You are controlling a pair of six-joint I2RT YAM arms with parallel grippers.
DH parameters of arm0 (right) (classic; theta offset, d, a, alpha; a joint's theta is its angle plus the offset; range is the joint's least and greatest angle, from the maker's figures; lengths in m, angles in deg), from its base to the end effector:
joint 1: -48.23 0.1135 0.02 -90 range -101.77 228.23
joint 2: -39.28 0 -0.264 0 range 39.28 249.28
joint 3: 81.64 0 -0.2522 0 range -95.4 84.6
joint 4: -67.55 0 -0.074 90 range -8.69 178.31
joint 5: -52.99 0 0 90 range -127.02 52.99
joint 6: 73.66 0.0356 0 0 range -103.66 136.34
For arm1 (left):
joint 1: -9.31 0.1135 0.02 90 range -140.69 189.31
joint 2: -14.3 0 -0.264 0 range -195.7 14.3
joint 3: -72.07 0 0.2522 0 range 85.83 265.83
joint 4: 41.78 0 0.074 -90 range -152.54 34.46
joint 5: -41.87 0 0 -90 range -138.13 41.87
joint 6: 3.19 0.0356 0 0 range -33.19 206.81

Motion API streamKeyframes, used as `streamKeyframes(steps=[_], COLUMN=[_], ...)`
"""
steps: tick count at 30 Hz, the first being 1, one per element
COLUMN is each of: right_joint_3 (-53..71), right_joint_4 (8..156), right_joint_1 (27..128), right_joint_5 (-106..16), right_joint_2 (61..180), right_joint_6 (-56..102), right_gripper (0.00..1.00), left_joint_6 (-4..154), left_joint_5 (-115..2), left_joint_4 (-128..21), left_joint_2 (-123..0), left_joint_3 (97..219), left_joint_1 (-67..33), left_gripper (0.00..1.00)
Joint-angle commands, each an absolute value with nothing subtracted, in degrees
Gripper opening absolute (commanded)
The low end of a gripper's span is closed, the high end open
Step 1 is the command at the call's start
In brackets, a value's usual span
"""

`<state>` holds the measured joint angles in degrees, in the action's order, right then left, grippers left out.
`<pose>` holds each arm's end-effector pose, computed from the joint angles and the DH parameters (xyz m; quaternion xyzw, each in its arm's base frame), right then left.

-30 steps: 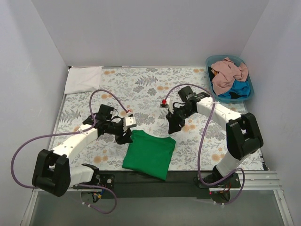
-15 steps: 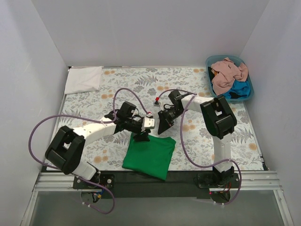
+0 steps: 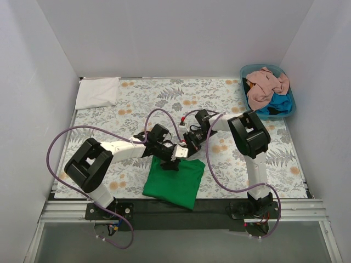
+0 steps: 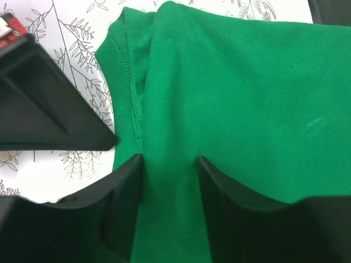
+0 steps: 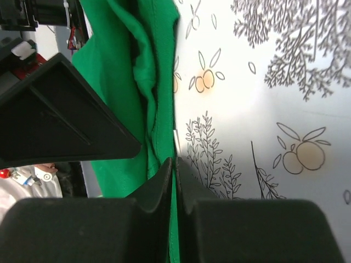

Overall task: Fold and stack the t-shirts
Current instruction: Fold the tshirt

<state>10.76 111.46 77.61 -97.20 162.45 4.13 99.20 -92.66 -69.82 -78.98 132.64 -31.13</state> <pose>0.3215 0.2164 0.0976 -0.3488 0.7891 0.5056 0.0039 0.2090 -0.2109 0.1541 0.4840 0.7594 -0.4123 0.1379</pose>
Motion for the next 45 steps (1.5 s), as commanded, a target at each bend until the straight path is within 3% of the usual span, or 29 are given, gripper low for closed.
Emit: streamKeyframes(steps=[1, 6, 12, 20, 32, 45], right_joint_3=[11.48, 11.65, 10.78, 10.16, 10.34, 12.18], right_joint_4=[110.66, 110.58, 110.58, 110.84, 110.58, 110.66], right_joint_1=[78.37, 78.73, 78.99, 79.6, 82.77, 83.38], right_joint_5=[-98.01, -96.96, -98.18, -101.26, -100.83, -99.94], right_joint_2=[163.03, 163.11, 161.01, 156.35, 166.54, 166.54], right_joint_6=[4.39, 3.95, 3.6, 4.56, 1.49, 0.34], right_gripper=[0.09, 0.06, 0.06, 0.07, 0.06, 0.05], left_joint_6=[100.61, 99.3, 99.47, 99.38, 100.08, 99.82], left_joint_5=[-93.48, -94.62, -95.06, -93.92, -91.11, -89.08], left_joint_4=[-68.63, -69.25, -69.95, -70.57, -71.18, -70.04], left_joint_2=[-78.51, -76.32, -73.42, -68.06, -65.95, -67.61], left_joint_3=[134.52, 134.7, 134.26, 133.29, 133.91, 136.98], left_joint_1=[-31.82, -31.91, -32.35, -34.1, -34.19, -32.7], left_gripper=[0.41, 0.28, 0.0, 0.0, 0.0, 0.0])
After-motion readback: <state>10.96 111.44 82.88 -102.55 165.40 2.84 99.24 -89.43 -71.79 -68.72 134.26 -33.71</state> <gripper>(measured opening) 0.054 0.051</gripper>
